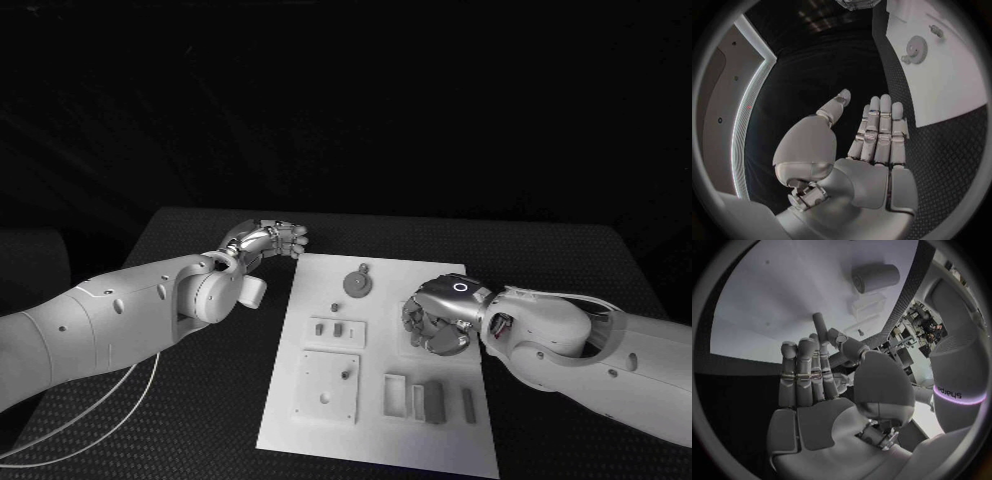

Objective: Assemble the parts on the task board

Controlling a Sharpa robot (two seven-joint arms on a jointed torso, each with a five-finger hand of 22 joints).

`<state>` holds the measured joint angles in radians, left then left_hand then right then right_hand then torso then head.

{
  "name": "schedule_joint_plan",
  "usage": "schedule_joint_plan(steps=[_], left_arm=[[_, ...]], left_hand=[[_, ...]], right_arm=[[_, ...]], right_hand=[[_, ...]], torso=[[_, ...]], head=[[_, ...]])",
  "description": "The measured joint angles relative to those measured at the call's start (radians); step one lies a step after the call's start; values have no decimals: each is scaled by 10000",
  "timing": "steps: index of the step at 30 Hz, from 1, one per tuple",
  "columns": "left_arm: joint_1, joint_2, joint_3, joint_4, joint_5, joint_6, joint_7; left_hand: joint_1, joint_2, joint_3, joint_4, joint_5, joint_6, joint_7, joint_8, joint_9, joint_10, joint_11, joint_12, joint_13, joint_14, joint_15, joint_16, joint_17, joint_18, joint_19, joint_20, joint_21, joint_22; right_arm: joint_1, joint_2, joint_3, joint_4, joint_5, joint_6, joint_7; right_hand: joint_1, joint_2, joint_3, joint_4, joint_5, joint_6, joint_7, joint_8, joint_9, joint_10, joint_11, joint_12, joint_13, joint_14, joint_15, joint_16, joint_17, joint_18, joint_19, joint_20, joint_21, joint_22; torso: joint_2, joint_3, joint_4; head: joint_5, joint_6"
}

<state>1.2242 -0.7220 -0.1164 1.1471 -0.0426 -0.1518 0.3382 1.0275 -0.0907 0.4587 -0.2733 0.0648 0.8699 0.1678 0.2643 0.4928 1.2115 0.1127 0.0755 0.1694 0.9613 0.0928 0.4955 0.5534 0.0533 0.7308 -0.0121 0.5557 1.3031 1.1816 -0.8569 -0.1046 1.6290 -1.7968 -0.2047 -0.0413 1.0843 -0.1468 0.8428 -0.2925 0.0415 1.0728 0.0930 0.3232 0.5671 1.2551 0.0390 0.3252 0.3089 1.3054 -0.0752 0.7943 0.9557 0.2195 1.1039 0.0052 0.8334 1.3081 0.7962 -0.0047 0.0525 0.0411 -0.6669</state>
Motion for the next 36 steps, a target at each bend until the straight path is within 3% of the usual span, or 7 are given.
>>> schedule_joint_plan(steps=[6, 12, 16, 25, 36], left_arm=[[-2, 15, 0, -58, 2, 2, -1], [-6, 46, 0, -95, 9, 2, -2], [-6, 59, 0, -117, 12, 2, -2], [-6, 188, 0, -198, 19, 1, -3], [-7, 253, 1, -222, 31, 2, -3]], left_hand=[[-38, 38, 0, 0, 0, -35, 36, 0, -9, 0, 0, 0, -3, 0, 0, 0, 6, -4, 0, 0, 0, -1], [-38, 38, 27, 28, 0, -35, 36, 0, -9, 0, 0, 0, -9, 0, 0, 0, 15, -7, 0, 0, 0, -1], [-38, 38, 27, 27, 0, -35, 36, 0, -9, 0, 0, 0, -8, 0, 0, 0, 18, -9, 0, 0, 0, 8], [-38, 38, 27, 28, 0, -35, 35, 0, -8, 0, 0, 0, -8, 0, 0, 0, 17, -18, 0, 0, 0, 8], [-38, 38, 27, 27, 0, -35, 35, 0, -8, 0, 0, 0, -7, 0, 0, -39, 26, -31, 0, 0, 0, 8]], right_arm=[[98, -92, 309, 173, 229, 0, 74], [133, -126, 444, 272, 698, -37, 159], [133, 57, 444, 340, 1007, -100, 231], [117, 1338, 427, 421, 1474, -253, 399], [-248, 2446, 167, 120, 1315, -349, 528]], right_hand=[[1, 0, -29, 26, 48, 2, -2, 0, 60, 37, -32, 39, 165, -2, -2, 32, 11, 0, 1, 1, 9, 2], [3, -1, -34, 21, 49, 1, -3, 0, 59, 47, -23, 41, 212, -2, -2, 32, 23, 0, 2, 2, 34, 0], [6, -3, -40, 15, 49, 0, -2, 0, 58, 48, -22, 42, 213, 22, -27, 33, 22, 0, 2, 2, 49, -2], [8, -3, -42, 14, 49, -1, -2, -16, 56, 65, -41, 40, 213, 29, -34, 32, 21, 0, 3, 5, 61, -3], [35, 23, -56, 0, 48, -5, 0, 0, 59, 63, -46, 37, 211, 29, -34, 33, 19, 1, 16, 19, 61, -4]], torso=[[0, 3, 5], [-2, 0, 11], [-3, -5, 6], [-6, -6, -5], [4, -7, 6]], head=[[-13, 11], [8, 26], [71, 27], [186, 58], [362, 57]])
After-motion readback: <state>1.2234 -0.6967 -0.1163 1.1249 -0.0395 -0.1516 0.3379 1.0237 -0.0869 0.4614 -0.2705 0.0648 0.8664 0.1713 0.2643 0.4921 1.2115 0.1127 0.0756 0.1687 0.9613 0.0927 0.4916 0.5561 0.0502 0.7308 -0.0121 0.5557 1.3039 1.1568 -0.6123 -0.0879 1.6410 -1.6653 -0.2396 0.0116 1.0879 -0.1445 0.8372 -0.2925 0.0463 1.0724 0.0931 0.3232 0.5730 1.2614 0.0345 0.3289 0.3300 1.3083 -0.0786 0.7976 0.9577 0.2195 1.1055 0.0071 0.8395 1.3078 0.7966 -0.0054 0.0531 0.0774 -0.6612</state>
